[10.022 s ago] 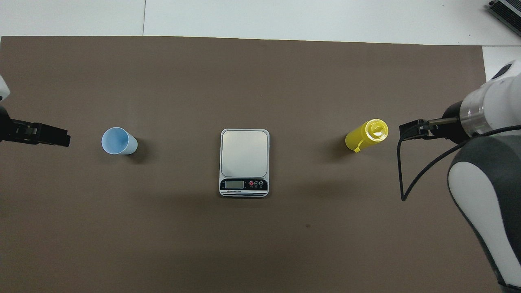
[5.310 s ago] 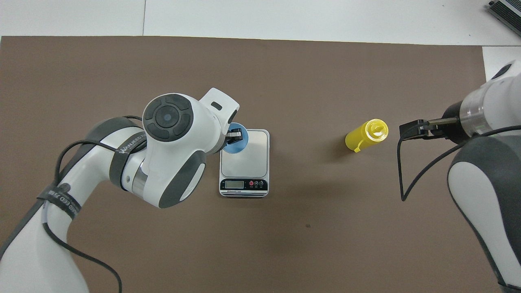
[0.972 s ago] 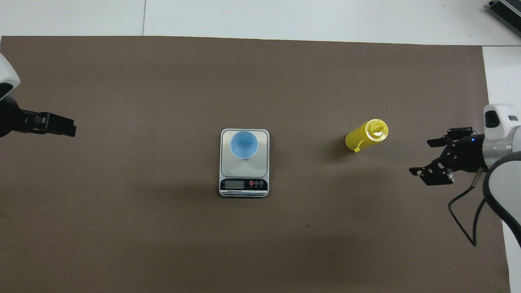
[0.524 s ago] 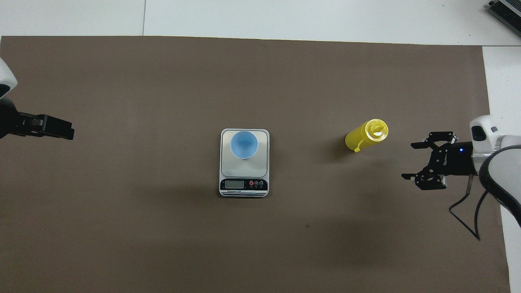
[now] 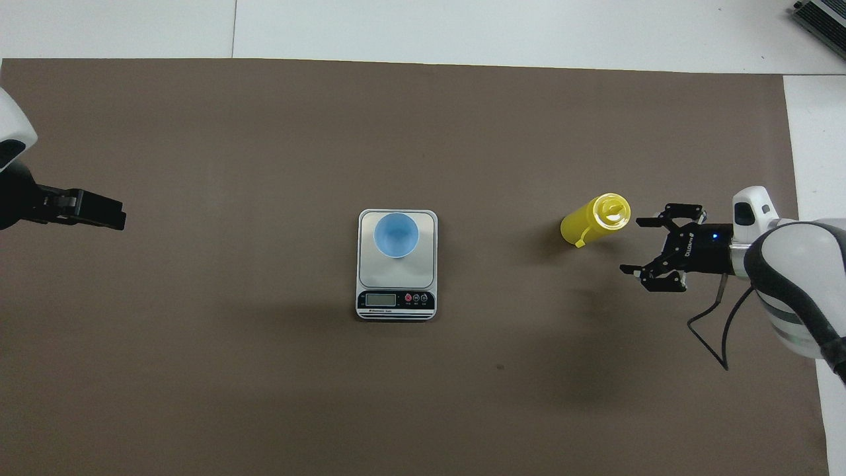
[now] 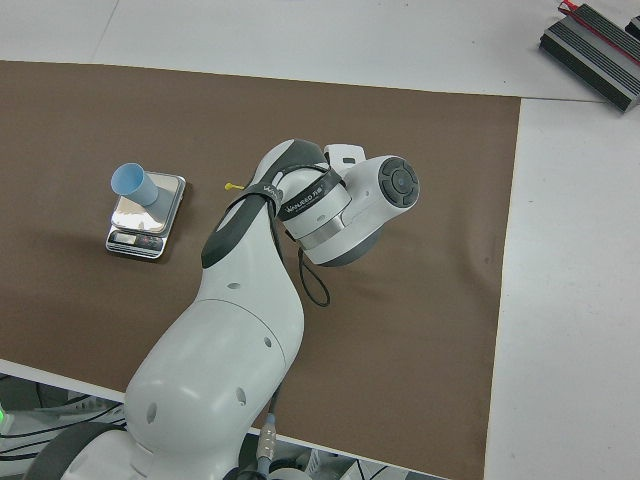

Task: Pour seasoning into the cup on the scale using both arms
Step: 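Reach the right gripper to the yellow bottle and grasp it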

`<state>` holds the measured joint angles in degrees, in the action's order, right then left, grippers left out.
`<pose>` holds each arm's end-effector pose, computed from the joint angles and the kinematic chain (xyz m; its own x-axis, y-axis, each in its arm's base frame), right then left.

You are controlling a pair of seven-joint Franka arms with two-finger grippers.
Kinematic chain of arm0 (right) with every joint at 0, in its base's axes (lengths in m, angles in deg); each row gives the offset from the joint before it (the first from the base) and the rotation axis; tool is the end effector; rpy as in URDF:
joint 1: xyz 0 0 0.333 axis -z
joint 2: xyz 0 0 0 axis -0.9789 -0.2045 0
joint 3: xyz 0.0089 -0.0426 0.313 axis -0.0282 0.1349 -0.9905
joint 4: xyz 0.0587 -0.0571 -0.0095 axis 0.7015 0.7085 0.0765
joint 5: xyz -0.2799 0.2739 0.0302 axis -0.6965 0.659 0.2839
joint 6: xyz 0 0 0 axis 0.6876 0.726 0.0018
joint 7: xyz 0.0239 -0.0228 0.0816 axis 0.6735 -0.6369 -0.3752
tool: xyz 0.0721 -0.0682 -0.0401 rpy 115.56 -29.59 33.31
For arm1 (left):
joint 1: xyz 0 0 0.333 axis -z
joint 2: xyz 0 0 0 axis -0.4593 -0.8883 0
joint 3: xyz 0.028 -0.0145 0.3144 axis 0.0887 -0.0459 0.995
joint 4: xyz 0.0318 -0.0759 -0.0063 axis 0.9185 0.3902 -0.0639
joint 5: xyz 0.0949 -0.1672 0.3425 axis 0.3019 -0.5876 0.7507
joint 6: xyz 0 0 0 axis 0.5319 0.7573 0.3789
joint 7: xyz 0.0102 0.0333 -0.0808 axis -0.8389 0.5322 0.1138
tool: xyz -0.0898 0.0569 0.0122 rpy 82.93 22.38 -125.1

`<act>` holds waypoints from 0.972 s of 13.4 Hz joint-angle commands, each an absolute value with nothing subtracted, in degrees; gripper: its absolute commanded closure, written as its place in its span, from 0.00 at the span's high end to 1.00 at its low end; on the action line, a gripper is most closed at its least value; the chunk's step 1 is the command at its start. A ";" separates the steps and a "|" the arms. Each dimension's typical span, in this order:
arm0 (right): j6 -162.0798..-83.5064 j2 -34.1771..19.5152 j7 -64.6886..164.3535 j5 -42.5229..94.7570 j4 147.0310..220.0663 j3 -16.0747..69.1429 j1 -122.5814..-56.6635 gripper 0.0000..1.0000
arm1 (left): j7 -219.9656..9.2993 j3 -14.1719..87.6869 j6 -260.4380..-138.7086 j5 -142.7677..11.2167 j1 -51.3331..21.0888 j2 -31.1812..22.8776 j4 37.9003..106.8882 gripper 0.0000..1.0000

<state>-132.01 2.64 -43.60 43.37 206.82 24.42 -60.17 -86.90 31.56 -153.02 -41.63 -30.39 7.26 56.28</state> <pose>0.5338 -0.0569 0.3383 0.4215 0.6807 0.5992 0.8903 -0.4362 -0.1307 0.5461 -0.0525 0.6163 0.9900 -0.1413 0.0037 -0.1413 -0.9899 0.0149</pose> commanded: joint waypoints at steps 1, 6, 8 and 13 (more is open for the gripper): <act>-133.78 1.69 -48.68 49.39 207.59 24.15 -60.70 1.00 | -86.46 31.70 -153.04 -42.31 -31.03 8.55 57.50 1.00; -138.61 1.24 -50.37 57.11 208.29 24.15 -65.44 1.00 | -86.55 31.70 -153.04 -42.31 -30.94 8.46 57.50 1.00; -141.15 1.59 -50.36 58.54 209.96 24.16 -66.95 1.00 | -86.55 31.70 -153.04 -42.31 -31.12 8.55 57.50 1.00; -145.36 1.16 -51.24 61.96 209.96 24.15 -68.25 1.00 | -86.55 31.70 -153.04 -42.31 -31.03 8.55 57.50 1.00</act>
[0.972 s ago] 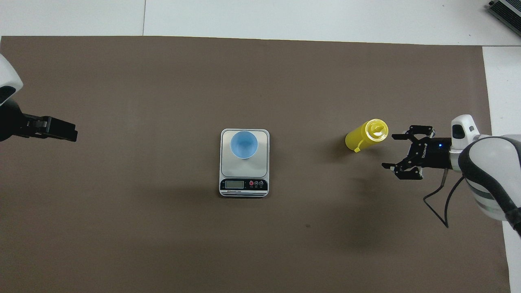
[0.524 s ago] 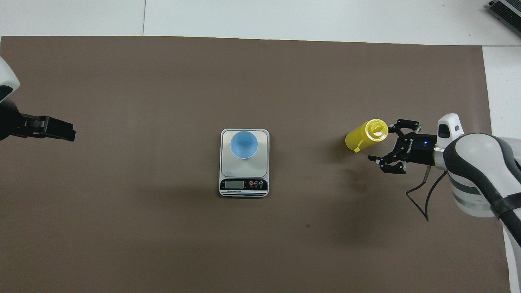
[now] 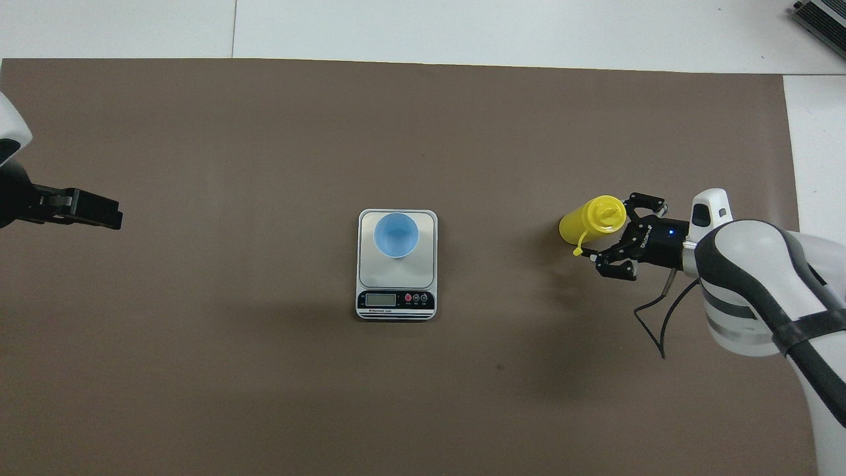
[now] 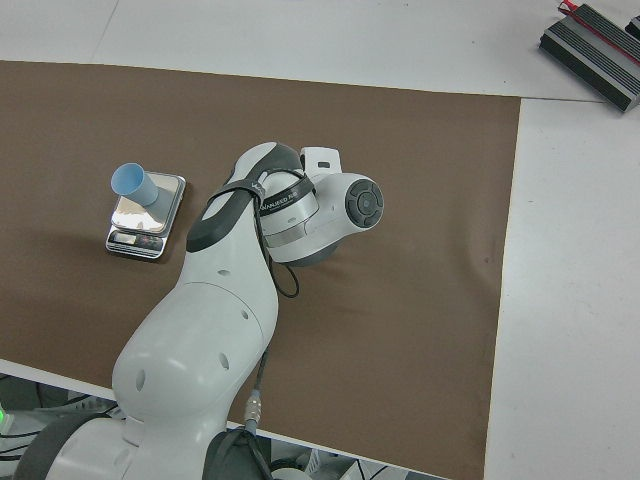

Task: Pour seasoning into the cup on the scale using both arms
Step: 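Reach the right gripper to the yellow bottle and grasp it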

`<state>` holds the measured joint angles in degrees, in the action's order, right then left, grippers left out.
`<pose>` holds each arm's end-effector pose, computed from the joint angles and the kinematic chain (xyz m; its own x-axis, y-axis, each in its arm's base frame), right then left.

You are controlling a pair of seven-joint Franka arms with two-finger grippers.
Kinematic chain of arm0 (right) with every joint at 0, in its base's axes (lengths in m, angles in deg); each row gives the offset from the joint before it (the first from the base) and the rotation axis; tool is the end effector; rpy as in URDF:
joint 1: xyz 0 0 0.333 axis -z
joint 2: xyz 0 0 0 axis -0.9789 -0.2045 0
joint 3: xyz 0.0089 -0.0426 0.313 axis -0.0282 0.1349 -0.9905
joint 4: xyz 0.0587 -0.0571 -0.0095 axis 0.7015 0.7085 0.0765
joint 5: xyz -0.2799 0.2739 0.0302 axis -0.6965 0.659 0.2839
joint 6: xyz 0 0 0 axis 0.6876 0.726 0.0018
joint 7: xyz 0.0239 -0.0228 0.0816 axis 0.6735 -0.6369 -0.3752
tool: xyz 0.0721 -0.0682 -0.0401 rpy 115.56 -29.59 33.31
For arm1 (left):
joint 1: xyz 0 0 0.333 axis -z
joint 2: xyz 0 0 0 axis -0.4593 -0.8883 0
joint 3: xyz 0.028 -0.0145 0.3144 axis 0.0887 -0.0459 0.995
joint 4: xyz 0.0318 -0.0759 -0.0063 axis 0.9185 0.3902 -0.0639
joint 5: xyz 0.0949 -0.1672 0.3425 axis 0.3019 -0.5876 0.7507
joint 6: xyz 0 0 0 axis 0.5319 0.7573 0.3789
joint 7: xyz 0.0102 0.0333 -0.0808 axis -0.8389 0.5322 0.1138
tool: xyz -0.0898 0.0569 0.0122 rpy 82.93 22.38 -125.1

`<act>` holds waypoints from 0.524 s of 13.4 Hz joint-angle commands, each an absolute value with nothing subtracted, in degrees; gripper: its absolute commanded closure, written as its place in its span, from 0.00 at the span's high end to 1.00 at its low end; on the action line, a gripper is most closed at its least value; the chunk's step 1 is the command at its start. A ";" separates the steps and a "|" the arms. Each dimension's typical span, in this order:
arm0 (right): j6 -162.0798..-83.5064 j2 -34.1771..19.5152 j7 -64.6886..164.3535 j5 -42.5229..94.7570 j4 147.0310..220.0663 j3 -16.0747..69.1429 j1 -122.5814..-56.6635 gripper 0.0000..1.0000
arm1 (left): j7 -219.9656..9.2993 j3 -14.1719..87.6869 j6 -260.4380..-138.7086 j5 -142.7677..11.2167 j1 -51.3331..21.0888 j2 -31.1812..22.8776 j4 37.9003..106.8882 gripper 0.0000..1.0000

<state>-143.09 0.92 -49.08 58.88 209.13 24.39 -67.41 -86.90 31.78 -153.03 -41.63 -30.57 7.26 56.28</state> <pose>0.5399 -0.0074 0.3163 0.4238 0.5975 0.6808 0.8506 -0.5207 -0.0725 0.5465 -0.0487 0.6163 0.9909 -0.1344 0.0039 -0.1344 -0.9908 0.0150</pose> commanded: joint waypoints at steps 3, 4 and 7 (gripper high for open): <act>-151.86 0.28 -52.03 67.75 209.79 24.15 -72.03 1.00 | -86.55 31.70 -153.04 -42.31 -31.12 8.46 57.50 1.00; -153.71 -0.07 -52.03 68.73 209.79 24.15 -72.92 1.00 | -86.55 31.70 -153.04 -42.31 -31.12 8.54 57.50 1.00; -154.87 -0.34 -51.86 69.27 209.35 24.15 -73.19 0.38 | -86.55 31.70 -153.04 -42.31 -31.12 8.55 57.50 1.00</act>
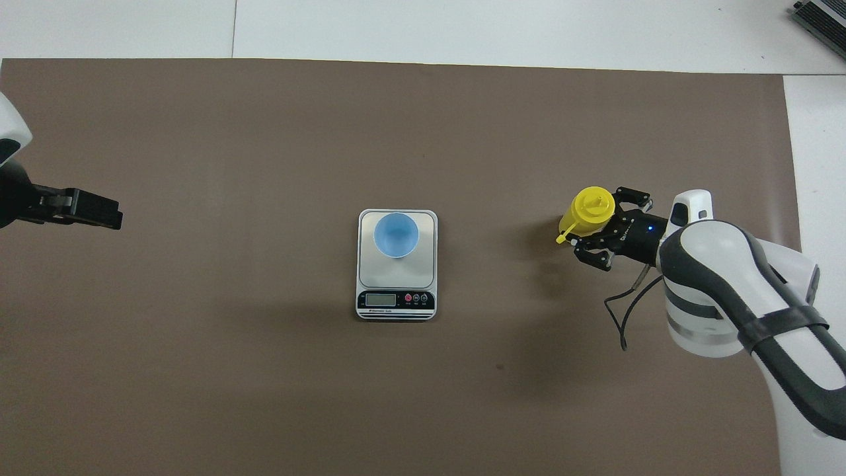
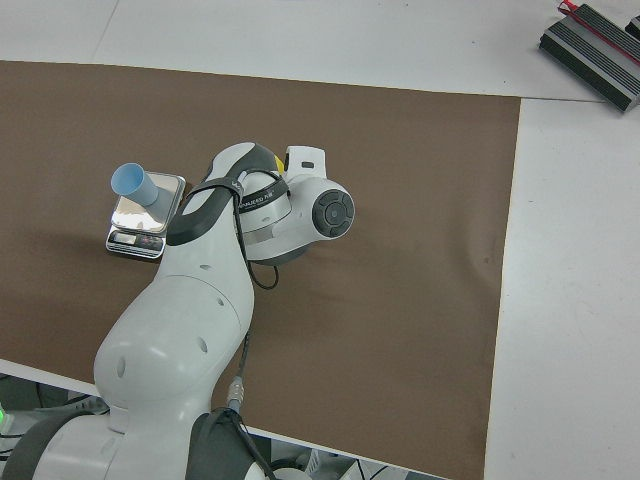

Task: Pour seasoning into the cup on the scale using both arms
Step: 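Lift the yellow bottle with the right gripper and tilt it sideways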

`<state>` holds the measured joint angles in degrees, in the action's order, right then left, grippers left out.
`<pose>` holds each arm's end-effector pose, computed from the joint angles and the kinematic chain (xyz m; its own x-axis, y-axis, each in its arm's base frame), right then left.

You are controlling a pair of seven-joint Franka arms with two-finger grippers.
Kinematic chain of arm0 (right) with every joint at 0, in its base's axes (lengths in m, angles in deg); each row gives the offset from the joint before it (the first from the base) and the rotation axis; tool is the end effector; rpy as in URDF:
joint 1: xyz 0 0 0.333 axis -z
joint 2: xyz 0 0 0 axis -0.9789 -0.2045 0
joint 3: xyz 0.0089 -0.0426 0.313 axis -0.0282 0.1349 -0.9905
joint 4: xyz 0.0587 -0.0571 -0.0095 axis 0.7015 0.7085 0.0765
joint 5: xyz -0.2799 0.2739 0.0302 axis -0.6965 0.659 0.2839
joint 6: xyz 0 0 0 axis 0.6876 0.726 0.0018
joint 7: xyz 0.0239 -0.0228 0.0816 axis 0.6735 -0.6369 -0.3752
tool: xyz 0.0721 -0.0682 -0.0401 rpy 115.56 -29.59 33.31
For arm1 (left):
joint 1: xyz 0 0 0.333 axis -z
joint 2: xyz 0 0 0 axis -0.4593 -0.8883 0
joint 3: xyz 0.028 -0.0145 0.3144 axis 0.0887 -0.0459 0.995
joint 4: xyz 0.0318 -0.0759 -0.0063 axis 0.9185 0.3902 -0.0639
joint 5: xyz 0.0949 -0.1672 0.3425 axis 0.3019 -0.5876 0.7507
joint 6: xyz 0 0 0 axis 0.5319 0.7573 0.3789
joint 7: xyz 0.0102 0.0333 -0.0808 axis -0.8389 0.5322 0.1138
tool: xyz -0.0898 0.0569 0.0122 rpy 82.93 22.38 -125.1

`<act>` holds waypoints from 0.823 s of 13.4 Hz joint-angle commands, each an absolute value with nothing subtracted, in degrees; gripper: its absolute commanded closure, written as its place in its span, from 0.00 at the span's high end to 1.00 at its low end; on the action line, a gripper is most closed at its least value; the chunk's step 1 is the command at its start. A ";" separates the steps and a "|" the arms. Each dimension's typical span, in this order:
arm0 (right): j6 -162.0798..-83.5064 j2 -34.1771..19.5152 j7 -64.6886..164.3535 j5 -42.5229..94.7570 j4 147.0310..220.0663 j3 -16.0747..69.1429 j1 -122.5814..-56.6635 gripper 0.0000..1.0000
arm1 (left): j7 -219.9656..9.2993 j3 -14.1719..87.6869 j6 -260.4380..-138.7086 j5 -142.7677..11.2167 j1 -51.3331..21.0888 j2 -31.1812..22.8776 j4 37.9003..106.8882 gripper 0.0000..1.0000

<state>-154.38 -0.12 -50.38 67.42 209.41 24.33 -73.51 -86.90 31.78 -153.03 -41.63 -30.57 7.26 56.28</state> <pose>0.5437 0.0255 0.3114 0.4467 0.5729 0.6872 0.7901 -0.6129 -0.0026 0.5465 -0.0487 0.6163 0.9909 -0.1344 0.0039 -0.1344 -0.9908 0.0150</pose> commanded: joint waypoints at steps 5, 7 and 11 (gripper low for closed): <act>-154.96 -0.25 -46.26 67.87 206.45 24.06 -75.72 0.07 | -86.55 31.70 -153.04 -42.31 -31.12 8.55 57.50 1.00; -154.96 -0.08 -39.76 60.79 205.23 24.07 -76.61 0.07 | -86.55 31.70 -153.04 -42.31 -31.12 8.55 57.50 1.00; -148.39 0.45 -25.00 37.85 201.45 24.15 -76.44 0.08 | -86.55 31.70 -153.04 -42.31 -31.12 8.55 57.50 1.00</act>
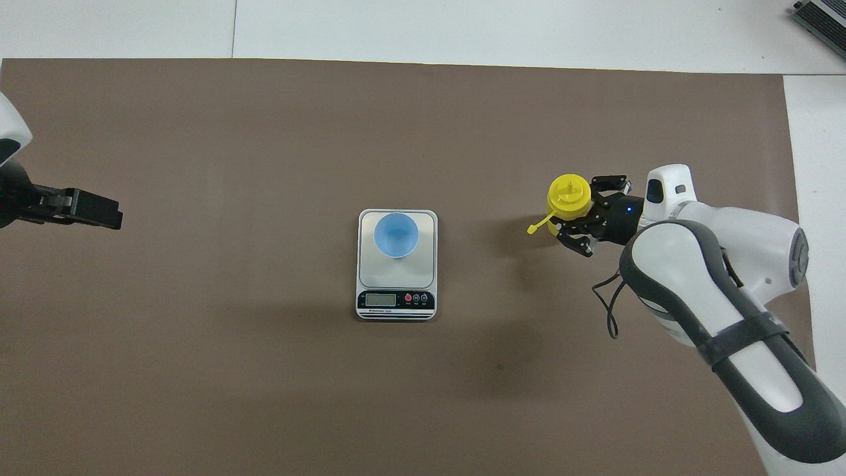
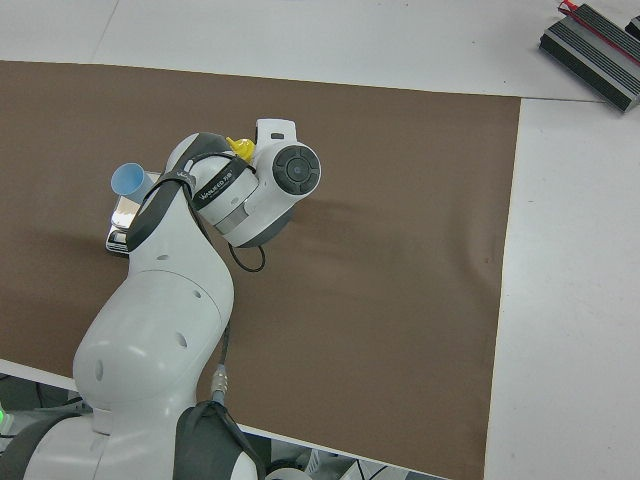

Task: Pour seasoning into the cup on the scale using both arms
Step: 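Lift the yellow bottle with the right gripper and tilt it sideways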

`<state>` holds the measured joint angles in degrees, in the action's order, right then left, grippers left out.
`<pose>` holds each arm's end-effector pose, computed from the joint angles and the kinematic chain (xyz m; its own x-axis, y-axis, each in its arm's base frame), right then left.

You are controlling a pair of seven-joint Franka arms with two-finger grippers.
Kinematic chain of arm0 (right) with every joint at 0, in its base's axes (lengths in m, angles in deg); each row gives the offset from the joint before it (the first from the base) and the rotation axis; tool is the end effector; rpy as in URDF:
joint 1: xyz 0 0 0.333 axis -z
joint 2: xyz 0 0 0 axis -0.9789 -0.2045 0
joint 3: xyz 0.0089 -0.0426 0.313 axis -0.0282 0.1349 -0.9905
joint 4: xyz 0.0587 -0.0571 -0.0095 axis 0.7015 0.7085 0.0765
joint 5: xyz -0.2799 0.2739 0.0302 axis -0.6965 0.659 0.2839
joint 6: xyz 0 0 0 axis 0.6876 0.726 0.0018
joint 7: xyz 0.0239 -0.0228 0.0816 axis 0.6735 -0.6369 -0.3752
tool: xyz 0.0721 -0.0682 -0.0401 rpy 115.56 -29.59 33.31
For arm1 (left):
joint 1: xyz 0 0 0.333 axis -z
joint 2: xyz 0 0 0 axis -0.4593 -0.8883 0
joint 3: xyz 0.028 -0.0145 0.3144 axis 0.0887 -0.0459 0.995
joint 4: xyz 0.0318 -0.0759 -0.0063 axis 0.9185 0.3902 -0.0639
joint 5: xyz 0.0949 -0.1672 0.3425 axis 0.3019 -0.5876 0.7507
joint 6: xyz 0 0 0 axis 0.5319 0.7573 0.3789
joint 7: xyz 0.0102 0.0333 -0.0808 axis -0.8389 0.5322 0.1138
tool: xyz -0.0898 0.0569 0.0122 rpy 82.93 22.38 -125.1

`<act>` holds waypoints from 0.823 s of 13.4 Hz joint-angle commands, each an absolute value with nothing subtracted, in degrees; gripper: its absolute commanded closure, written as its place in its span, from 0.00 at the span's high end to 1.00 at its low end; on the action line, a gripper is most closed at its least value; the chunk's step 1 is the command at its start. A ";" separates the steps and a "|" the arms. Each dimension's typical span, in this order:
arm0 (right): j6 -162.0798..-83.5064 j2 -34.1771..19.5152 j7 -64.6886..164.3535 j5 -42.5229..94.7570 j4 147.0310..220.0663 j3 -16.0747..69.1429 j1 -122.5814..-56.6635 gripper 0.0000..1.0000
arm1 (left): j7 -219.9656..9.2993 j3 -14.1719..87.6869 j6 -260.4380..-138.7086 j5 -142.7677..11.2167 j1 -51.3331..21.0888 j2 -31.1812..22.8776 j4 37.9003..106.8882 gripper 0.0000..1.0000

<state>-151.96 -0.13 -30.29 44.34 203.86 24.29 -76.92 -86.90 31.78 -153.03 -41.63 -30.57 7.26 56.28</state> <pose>0.5717 0.0699 0.3553 0.4320 0.6932 0.5770 0.8454 -0.5340 0.0087 0.5465 -0.0487 0.6163 0.9909 -0.1344 0.0039 -0.1344 -0.9908 0.0150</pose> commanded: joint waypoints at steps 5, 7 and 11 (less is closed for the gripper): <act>-143.10 1.59 -1.90 9.22 197.93 23.54 -82.13 0.09 | -86.55 31.70 -153.04 -42.31 -31.12 8.55 57.50 1.00; -140.57 1.42 5.59 -0.30 196.70 23.54 -85.13 0.09 | -86.55 31.70 -153.04 -42.31 -31.12 8.55 57.50 1.00; -127.58 -2.79 12.46 -11.21 185.65 23.45 -89.87 0.08 | -86.55 31.70 -153.04 -42.31 -31.12 8.55 57.50 1.00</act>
